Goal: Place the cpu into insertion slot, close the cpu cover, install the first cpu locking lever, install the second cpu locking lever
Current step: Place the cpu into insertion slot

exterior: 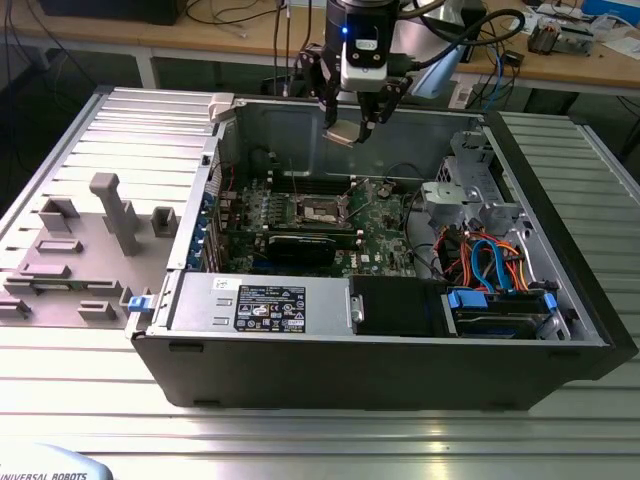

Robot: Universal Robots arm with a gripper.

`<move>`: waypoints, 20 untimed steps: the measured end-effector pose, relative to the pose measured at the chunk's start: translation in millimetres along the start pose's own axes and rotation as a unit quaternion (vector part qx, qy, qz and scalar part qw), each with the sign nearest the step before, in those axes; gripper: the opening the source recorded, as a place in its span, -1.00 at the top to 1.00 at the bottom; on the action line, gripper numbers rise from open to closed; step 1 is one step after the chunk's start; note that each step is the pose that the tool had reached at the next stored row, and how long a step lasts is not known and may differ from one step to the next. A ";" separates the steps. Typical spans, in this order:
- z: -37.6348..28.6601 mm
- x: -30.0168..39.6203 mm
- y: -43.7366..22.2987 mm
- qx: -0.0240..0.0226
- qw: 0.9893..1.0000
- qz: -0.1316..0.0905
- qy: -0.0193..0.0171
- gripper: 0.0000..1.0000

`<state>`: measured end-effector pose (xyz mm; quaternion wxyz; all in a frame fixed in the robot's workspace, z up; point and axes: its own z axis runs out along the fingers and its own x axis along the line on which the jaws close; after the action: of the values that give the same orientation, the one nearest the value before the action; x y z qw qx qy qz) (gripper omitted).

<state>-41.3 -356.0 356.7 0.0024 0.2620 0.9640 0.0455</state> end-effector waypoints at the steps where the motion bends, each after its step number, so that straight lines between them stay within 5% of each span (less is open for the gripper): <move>1: 0.0 0.7 -0.4 0.000 1.000 0.000 0.000 -0.08; 20: 0.3 3.2 -1.9 0.000 1.000 0.001 0.000 -0.08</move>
<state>-45.0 -356.0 356.3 0.0024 0.2632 0.9637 0.0455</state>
